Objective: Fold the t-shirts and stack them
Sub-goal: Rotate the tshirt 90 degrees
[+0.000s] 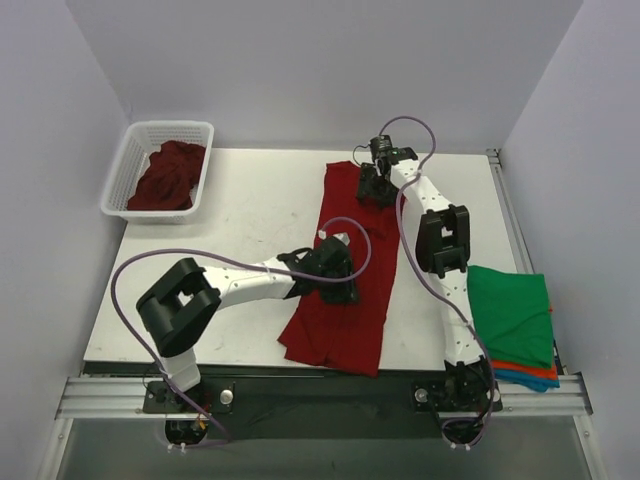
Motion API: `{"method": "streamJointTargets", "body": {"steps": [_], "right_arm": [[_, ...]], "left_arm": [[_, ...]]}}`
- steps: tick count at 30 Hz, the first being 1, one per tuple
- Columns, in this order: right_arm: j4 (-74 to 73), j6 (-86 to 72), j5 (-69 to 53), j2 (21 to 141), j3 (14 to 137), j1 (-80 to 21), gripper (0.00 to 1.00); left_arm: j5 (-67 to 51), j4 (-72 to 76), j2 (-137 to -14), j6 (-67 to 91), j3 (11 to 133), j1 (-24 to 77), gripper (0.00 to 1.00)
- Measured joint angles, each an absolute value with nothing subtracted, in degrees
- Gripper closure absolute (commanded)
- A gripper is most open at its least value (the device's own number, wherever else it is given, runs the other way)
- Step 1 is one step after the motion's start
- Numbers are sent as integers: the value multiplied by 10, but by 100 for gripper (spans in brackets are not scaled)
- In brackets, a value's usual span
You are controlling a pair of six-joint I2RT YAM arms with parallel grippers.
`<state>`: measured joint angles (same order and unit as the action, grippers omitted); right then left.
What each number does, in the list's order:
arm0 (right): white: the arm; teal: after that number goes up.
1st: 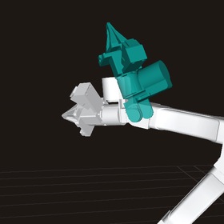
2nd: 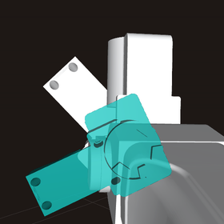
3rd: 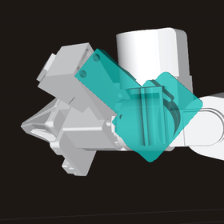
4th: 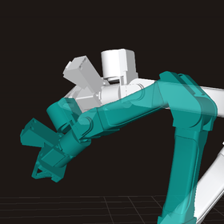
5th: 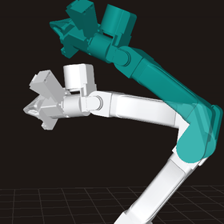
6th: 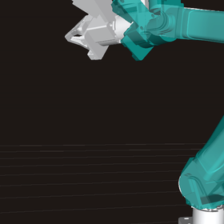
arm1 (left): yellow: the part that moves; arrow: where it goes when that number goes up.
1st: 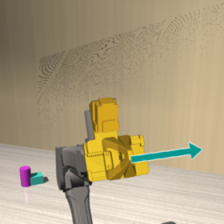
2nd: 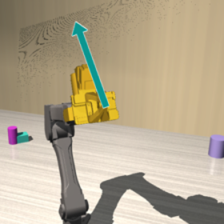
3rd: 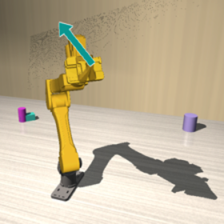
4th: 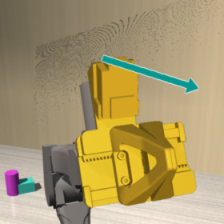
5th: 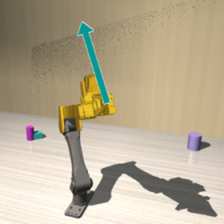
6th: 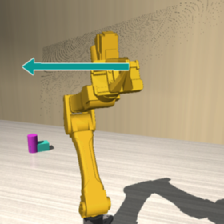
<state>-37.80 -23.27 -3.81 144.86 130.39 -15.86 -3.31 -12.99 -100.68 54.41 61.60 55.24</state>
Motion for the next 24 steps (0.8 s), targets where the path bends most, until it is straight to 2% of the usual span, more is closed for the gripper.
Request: {"method": "streamJointTargets", "body": {"steps": [3,7,13,17,18,21,23,24], "right_arm": [[-384,-215,-64,1480,1363,-147,30],[-377,-200,-94,1486,1376,-132,18],[-356,-212,-109,1429,1309,-120,18],[-338,-248,-90,1313,1193,-117,26],[-336,-257,-83,1279,1159,-117,32],[-310,-282,-63,1180,1054,-116,39],[-291,-290,-55,1138,991,-116,39],[-280,-293,-53,1128,965,-115,43]], "left_arm": [[-58,-124,-1038,540,677,525,54],[-85,-126,-1061,526,741,465,51],[-112,-131,-1135,475,891,353,51],[-161,-113,-1231,449,1001,298,51],[-170,-112,-1256,442,1025,290,51],[-192,-116,-1335,417,1090,279,50],[-211,-119,-1379,404,1121,279,49],[-221,-119,-1400,398,1135,280,49]]}}
